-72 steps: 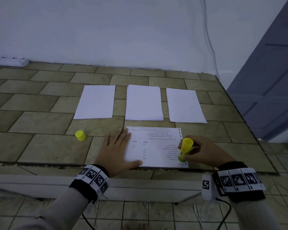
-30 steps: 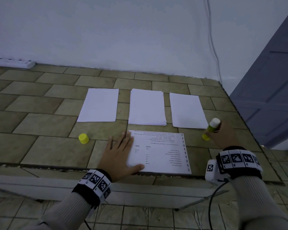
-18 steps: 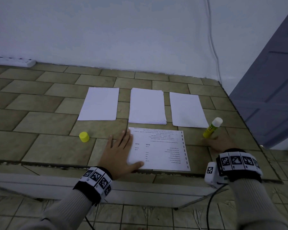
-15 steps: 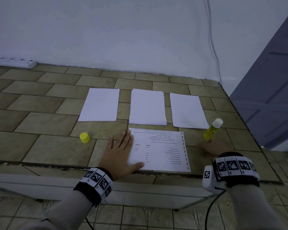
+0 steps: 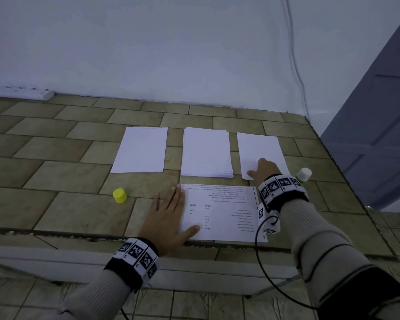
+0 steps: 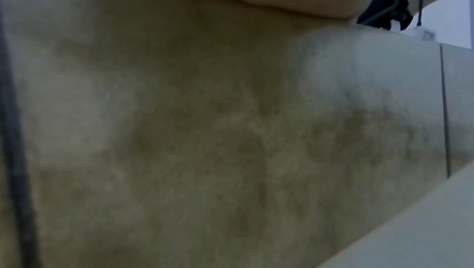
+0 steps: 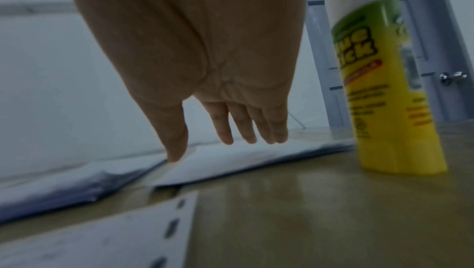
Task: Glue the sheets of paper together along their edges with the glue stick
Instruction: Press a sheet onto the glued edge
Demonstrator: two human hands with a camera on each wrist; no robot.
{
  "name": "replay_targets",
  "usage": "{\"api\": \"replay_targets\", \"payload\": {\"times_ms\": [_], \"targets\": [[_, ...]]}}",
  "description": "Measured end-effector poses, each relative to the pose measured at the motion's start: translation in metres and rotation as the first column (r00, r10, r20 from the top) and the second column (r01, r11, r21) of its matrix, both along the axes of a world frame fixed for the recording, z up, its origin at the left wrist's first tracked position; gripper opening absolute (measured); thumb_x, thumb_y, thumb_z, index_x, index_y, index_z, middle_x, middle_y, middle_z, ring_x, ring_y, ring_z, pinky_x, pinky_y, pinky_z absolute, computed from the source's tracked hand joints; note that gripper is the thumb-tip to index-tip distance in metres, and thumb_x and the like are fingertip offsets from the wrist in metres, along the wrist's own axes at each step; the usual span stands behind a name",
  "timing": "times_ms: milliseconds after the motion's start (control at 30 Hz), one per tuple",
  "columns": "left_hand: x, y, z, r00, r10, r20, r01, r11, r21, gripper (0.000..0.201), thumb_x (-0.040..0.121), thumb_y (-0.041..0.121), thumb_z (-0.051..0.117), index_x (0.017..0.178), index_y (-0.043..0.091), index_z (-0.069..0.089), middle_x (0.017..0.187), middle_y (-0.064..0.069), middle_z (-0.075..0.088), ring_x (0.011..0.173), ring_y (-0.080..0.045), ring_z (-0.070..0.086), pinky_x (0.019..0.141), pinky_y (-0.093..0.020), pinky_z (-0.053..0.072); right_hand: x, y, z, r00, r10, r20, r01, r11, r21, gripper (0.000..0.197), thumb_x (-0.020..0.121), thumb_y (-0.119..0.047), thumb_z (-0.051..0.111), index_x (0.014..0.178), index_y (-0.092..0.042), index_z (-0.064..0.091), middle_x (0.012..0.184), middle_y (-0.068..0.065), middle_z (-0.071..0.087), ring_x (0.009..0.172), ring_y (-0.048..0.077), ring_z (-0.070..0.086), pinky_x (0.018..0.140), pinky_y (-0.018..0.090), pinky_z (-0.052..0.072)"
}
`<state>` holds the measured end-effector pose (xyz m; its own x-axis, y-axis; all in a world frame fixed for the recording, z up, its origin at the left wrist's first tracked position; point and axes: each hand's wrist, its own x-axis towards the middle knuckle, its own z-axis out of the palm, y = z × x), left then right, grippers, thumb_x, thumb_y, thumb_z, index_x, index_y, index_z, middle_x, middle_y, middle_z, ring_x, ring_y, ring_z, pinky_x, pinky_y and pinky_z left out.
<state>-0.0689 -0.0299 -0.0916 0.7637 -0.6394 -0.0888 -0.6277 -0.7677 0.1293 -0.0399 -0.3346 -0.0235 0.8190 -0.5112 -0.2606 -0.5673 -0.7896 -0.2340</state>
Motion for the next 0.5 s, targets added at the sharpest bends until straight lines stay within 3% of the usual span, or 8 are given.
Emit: {"api": "replay_targets", "payload": {"times_ms": [100, 167, 367, 500], "targets": [[0.0, 0.0, 0.001, 1.0, -0.004, 0.0, 0.004, 1.0, -0.004, 0.114, 0.071, 0.087, -0.016, 0.153, 0.008, -0.009, 0.16, -0.003, -0.018, 0.147, -0.015, -0.017, 0.12, -0.052, -0.004, 0.004, -0.003, -0.008, 0.999, 0.008, -0.044, -0.01, 0.998, -0.061, 0.039, 0.089, -0.038, 0.063, 0.104, -0.003, 0.052, 0.116, 0.017, 0.059, 0.107, 0.033, 0.057, 0.082, 0.035, 0.046], [0.0, 0.001, 0.0, 1.0, -0.005, 0.002, 0.005, 1.0, -0.007, 0.113, 0.072, 0.086, -0.016, 0.153, 0.008, -0.009, 0.16, -0.003, -0.017, 0.147, -0.015, -0.017, 0.12, -0.051, -0.005, 0.006, -0.007, -0.009, 0.999, 0.015, -0.049, -0.02, 0.995, -0.098, 0.035, 0.088, -0.037, 0.064, 0.094, -0.006, 0.049, 0.112, 0.015, 0.061, 0.101, 0.03, 0.059, 0.074, 0.032, 0.044], [0.002, 0.001, -0.005, 1.0, -0.01, 0.012, 0.011, 0.999, -0.049, 0.108, 0.077, 0.085, -0.009, 0.153, 0.008, -0.003, 0.162, -0.004, -0.007, 0.149, -0.016, -0.009, 0.12, -0.049, -0.005, 0.006, -0.018, -0.009, 1.0, -0.003, 0.007, 0.004, 0.998, -0.068, 0.037, 0.091, -0.03, 0.06, 0.118, -0.005, 0.055, 0.12, 0.014, 0.059, 0.108, 0.03, 0.057, 0.087, 0.036, 0.047], [0.004, 0.002, -0.003, 0.999, 0.017, -0.032, -0.02, 0.994, -0.106, 0.11, 0.071, 0.087, -0.016, 0.154, 0.014, -0.009, 0.159, 0.004, -0.017, 0.148, -0.01, -0.013, 0.12, -0.044, -0.01, 0.001, -0.02, -0.002, 0.968, -0.049, 0.246, 0.053, 0.999, -0.009, 0.033, 0.093, -0.029, 0.055, 0.117, -0.006, 0.057, 0.117, 0.015, 0.061, 0.104, 0.032, 0.058, 0.082, 0.034, 0.045]]}}
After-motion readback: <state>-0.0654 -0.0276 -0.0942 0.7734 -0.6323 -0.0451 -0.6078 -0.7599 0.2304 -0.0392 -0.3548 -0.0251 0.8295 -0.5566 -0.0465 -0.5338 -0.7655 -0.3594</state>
